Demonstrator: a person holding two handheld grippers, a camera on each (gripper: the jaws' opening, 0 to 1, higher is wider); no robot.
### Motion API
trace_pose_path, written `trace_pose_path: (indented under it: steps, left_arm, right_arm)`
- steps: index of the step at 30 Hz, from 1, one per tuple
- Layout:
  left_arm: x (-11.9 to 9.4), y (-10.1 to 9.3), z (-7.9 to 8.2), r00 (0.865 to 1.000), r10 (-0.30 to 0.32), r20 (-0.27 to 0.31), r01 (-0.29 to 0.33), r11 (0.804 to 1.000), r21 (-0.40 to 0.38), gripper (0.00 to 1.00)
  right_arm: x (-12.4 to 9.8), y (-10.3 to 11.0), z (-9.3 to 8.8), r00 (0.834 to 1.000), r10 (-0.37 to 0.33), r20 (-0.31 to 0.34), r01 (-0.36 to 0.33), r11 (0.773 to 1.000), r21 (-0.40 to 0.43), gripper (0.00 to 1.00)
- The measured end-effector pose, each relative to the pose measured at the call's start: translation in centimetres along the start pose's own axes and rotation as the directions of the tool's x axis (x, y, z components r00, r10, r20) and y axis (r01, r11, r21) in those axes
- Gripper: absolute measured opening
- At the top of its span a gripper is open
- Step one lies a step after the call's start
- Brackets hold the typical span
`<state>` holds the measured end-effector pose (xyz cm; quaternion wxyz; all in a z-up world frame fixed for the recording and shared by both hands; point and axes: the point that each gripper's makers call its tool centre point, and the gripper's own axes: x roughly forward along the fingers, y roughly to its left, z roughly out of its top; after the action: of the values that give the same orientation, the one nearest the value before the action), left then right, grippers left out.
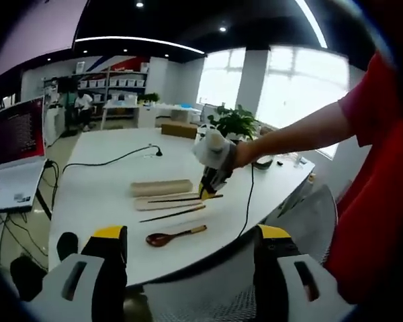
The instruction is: Arrange the utensils inside the cutlery case until each visible utensil rests in its matching compartment.
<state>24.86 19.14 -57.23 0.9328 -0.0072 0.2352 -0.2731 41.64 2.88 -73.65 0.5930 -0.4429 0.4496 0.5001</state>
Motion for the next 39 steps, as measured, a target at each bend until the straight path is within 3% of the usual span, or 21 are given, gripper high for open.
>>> trace_pose_path:
  steps: [4,7,16,21,26,31,33,39]
  left_arm:
    - [-0.2,-0.3,0.2,1.0,-0.012,0.012,0.012,1.0,0.003,0.78]
    - [-0.2,-0.1,0.4,1.0,0.003,0.023,-0.003,1.0,0.003,0.8]
    - [0.0,0.1,0.5,0.999,0.028,0.02,-0.029,0.999,0.019,0.8]
    - [0.3,0.6,0.8,0.999,0.046,0.026,-0.046,0.999,0.023,0.77]
    - [0.4,1.4,1.5,0.996,0.077,0.043,-0.08,0.994,0.075,0.81]
    - [0.3,1.5,2.1,0.995,0.089,0.05,-0.091,0.995,0.043,0.83]
    - [0.2,1.0,2.8,0.993,0.084,0.082,-0.088,0.995,0.038,0.86]
    - [0.2,0.7,3.3,0.987,0.139,0.075,-0.141,0.99,0.026,0.85]
  right_arm:
    - [-0.8,-0.1,-0.1,1.0,0.014,0.004,-0.014,1.0,0.017,0.0]
    - [-1.8,0.5,-0.2,0.997,0.078,-0.019,-0.077,0.995,0.057,0.0]
    - [-3.8,-1.1,0.8,1.0,0.018,0.015,-0.018,1.0,-0.015,0.0]
    - [-4.0,-1.6,0.8,0.998,0.006,0.061,-0.007,1.0,0.02,0.0]
    - [-4.0,-3.1,0.3,0.999,-0.034,0.024,0.036,0.998,-0.05,0.0]
    - [-5.6,-4.8,1.1,0.999,-0.02,0.035,0.022,0.998,-0.062,0.0]
    - [-6.3,-5.2,1.6,0.999,-0.012,0.037,0.014,0.998,-0.058,0.0]
    - [-7.7,-6.4,1.8,1.0,-0.001,0.024,0.003,0.995,-0.099,0.0]
